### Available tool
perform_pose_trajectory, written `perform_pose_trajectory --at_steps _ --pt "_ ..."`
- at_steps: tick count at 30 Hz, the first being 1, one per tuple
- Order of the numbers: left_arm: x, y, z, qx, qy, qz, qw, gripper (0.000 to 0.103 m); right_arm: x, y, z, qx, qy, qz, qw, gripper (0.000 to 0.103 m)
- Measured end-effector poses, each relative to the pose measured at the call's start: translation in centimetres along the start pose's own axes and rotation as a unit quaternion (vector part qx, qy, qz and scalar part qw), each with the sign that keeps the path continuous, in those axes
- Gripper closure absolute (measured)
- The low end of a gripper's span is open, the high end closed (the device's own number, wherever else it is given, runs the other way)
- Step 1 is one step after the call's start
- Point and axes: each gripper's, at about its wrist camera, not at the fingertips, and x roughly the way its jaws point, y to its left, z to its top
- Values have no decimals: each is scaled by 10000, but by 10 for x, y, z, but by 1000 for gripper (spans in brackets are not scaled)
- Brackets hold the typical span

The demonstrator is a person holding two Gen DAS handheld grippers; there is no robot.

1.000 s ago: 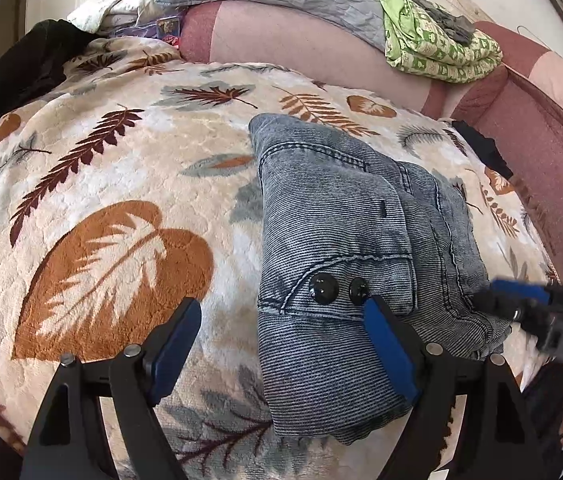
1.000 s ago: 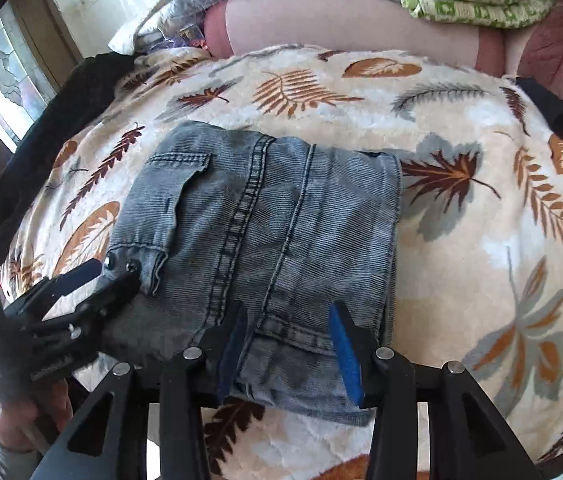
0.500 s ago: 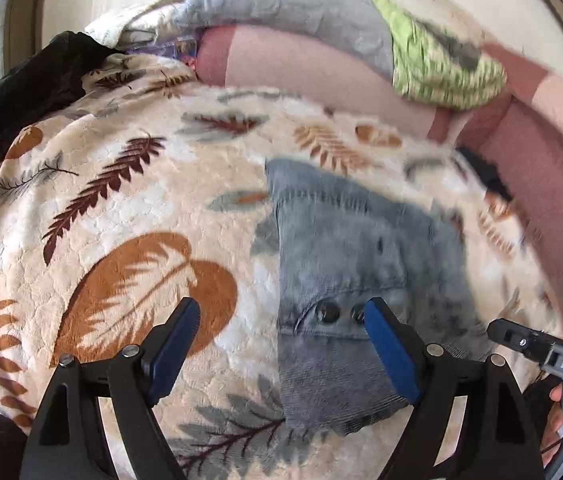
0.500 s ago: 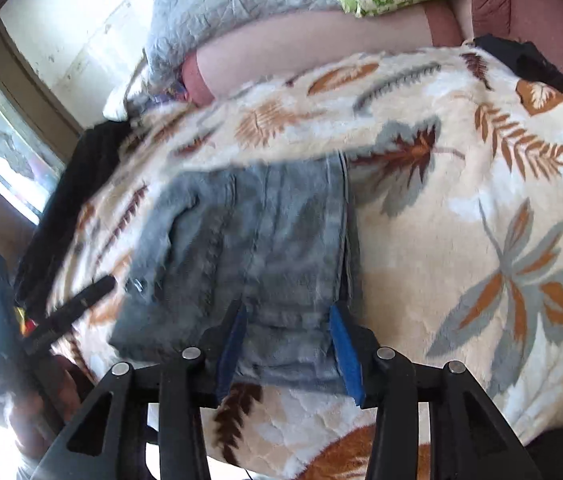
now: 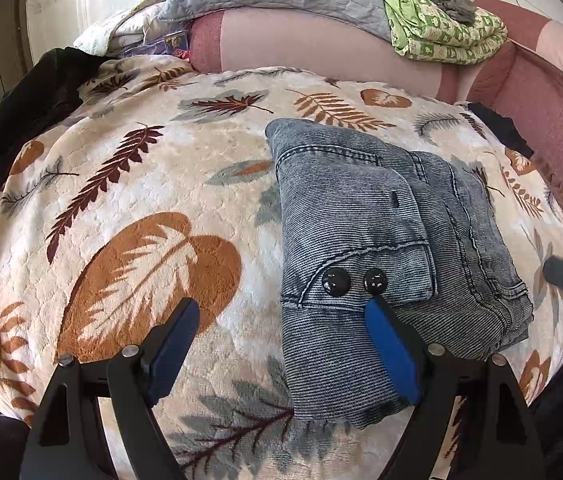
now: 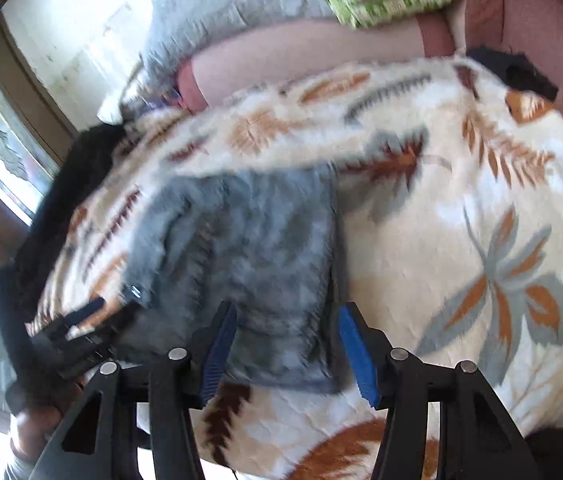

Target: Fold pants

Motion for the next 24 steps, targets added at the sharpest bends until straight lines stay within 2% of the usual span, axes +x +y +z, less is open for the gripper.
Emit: perform_pose_trajectory --at_steps 2,3,4,5,7,9,13,16,21,24 --pt "0 -1 -2 -4 -1 -10 10000 18 22 6 -5 -267 304 -266 9988 31" --pt "0 -1 -2 -11 -3 -15 10000 18 43 7 -12 -442 705 -554 9950 31" --pt "1 -2 -2 -10 12 -37 10000 18 60 3 -20 -417 1056 -608 9917 31" --pt "2 -2 -2 -5 27 -37 10000 18 54 -4 -21 -168 801 -447 9956 30" --pt "0 -1 -2 -15 -4 -61 10000 18 49 -9 -17 17 882 -294 9957 30" --pt "-2 3 0 -121 -6 -168 9998 18 39 -17 -13 261 700 -166 9971 30" --pt "-16 24 10 -597 -182 -591 9963 18 25 -39 -5 813 556 172 9950 30" --pt "-21 43 19 -959 -268 -773 9920 18 20 -55 3 1125 392 390 9921 29" --pt "-3 69 25 -1333 -17 -1266 9829 18 31 -65 7 1403 301 1099 9835 29" --pt "4 72 20 -1256 -77 -1245 9842 18 40 -76 0 1601 217 1458 9760 30"
